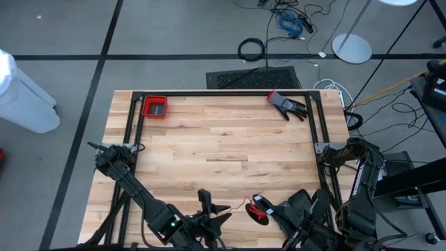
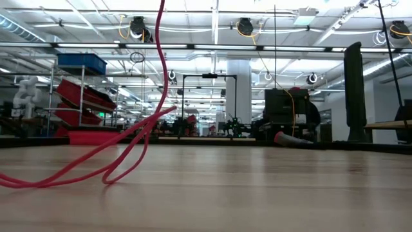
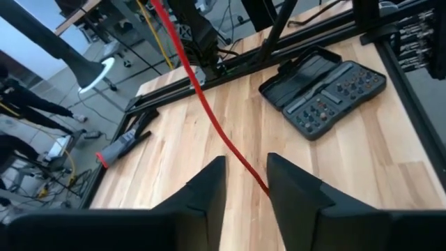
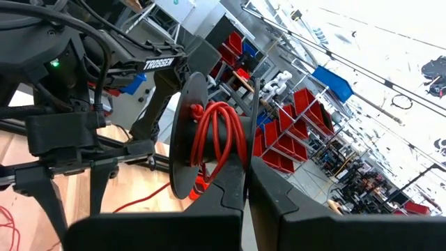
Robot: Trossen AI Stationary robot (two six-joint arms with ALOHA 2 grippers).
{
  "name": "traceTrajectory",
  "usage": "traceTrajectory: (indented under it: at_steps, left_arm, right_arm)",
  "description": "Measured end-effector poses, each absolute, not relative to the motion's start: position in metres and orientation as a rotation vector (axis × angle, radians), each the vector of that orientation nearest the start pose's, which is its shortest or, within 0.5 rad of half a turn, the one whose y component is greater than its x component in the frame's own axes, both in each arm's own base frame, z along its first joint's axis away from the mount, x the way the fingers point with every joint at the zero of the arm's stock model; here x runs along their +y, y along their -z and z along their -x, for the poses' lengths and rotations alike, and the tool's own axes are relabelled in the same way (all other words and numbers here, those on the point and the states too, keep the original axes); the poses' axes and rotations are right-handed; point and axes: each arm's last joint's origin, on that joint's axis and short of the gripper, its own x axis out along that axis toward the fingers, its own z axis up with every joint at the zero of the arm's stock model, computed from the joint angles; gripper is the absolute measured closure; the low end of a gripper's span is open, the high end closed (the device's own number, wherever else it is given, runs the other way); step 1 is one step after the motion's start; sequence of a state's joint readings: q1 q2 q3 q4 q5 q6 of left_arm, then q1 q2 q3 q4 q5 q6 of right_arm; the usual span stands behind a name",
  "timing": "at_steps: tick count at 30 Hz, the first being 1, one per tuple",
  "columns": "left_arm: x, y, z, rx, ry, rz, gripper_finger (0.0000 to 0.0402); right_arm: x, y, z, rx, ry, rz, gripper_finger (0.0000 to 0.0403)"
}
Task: Coil cords
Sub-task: Coil the red wire onto the spool
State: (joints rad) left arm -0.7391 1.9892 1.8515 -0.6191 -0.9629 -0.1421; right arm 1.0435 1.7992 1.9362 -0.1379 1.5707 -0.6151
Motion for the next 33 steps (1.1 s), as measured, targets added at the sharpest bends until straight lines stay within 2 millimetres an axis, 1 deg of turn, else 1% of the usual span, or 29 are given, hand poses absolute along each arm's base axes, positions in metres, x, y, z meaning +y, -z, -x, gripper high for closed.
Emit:
traceTrajectory:
  at_steps: [3,8,9,17,23,28,33]
  left_arm:
    - [-0.278,-0.312,-0.34,0.483,-0.26,-0.443,0.0321]
    - [-0.277,-0.311,-0.339,0.488,-0.276,-0.462,0.0386]
    - [-0.276,-0.312,-0.339,0.486,-0.281,-0.463,0.0392]
    - [-0.276,-0.312,-0.34,0.484,-0.284,-0.464,0.0398]
    - [-0.281,-0.312,-0.34,0.503,-0.183,-0.47,0.04]
    - [-0.283,-0.317,-0.344,0.451,-0.186,-0.44,0.04]
    - [-0.275,-0.319,-0.349,0.42,-0.299,-0.441,0.0401]
  right_arm:
    - [0.316,-0.453,-0.217,0.162,0.51,0.602,0.0403]
    - [0.315,-0.454,-0.217,0.162,0.51,0.601,0.0403]
    - [0.316,-0.453,-0.217,0.162,0.51,0.602,0.0403]
    - [0.315,-0.454,-0.217,0.162,0.51,0.601,0.0403]
    - [0.315,-0.454,-0.219,0.162,0.513,0.598,0.0403]
    - [0.307,-0.453,-0.231,0.143,0.527,0.515,0.0403]
    - [0.298,-0.45,-0.249,0.117,0.483,0.449,0.0403]
